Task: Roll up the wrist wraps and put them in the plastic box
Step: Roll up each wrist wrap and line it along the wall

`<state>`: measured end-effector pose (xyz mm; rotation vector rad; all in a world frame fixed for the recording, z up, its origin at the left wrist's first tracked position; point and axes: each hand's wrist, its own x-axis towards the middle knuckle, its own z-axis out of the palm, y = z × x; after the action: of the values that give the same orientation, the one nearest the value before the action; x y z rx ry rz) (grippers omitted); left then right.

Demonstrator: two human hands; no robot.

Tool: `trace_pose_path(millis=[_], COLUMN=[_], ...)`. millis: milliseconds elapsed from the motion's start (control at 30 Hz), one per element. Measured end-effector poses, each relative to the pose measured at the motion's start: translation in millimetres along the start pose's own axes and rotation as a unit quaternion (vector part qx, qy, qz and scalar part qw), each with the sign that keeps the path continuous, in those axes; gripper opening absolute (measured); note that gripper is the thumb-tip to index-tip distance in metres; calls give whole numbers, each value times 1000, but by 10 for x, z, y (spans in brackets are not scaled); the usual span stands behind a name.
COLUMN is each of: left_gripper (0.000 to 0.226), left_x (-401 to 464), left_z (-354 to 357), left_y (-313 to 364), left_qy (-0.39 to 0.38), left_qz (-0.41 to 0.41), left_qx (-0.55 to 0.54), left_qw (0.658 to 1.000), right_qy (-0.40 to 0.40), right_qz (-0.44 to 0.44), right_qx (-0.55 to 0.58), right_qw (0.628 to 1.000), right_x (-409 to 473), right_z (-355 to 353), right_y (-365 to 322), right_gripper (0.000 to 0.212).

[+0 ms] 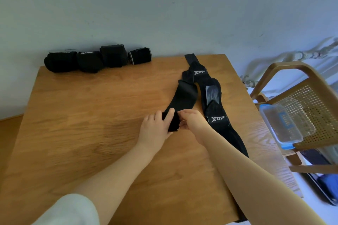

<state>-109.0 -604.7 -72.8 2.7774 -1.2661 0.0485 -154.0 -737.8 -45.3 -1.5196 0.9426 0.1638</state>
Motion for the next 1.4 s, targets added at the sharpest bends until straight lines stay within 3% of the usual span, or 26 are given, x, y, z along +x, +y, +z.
trace_pose_path(millis=[67, 167, 267, 367, 433, 500, 567, 633, 800, 900, 1033, 1100, 1167, 1300, 1367, 1400], left_gripper=[63, 54, 56, 56, 50, 42, 37, 34, 39, 42, 45, 46, 45, 44, 46, 46], left_x=[15, -63, -219, -432, -594, -747, -855, -916, -940, -888, -767, -692, -602, -426, -374, -364], left_z=[-128, -236, -305, -343, -362, -368, -380, -385, -330, -298, -304, -326, -356, -378, -388, -394], left_y=[-129, -285, -366, -420, -472, -505, -507, -493, -382, -247, -70, 4, 83, 242, 301, 323], left_qy=[-18, -40, -65, -71, -83, -90, -74, -62, -74, -63, -54, -48, -38, 12, 27, 23], left_qz=[-67, -193, -227, -266, -306, -330, -346, -345, -340, -339, -338, -333, -331, -369, -387, -387], left_qx=[-153, -367, -438, -481, -546, -626, -696, -734, -733, -713, -700, -695, -680, -666, -666, -661], left_qw=[986, 909, 867, 833, 775, 701, 625, 582, 585, 610, 626, 636, 653, 648, 637, 642], right_qy=[-64, -125, -75, -40, -47, -89, -136, -154, -123, -117, -115, -99, -48, 76, 89, 82], right_qz=[-67, -154, -223, -322, -381, -392, -360, -330, -328, -318, -269, -287, -353, -524, -536, -525], right_qx=[5, 4, -83, -228, -306, -344, -340, -309, -308, -345, -310, -307, -360, -472, -484, -477], right_qw=[996, 980, 968, 918, 872, 849, 858, 879, 885, 875, 905, 902, 862, 705, 685, 700], right_x=[-71, -157, -187, -212, -189, -177, -211, -272, -370, -386, -352, -337, -347, -419, -453, -448], right_z=[-48, -72, -9, 27, 18, 13, 34, 81, 143, 111, -20, -114, -184, -215, -237, -265], right_y=[-92, -193, -145, -23, 20, 22, -2, -14, -6, -17, -66, -88, -84, 11, 18, 19], right_gripper=[31, 36, 43, 35, 27, 20, 20, 22, 23, 22, 9, 11, 13, 33, 42, 41])
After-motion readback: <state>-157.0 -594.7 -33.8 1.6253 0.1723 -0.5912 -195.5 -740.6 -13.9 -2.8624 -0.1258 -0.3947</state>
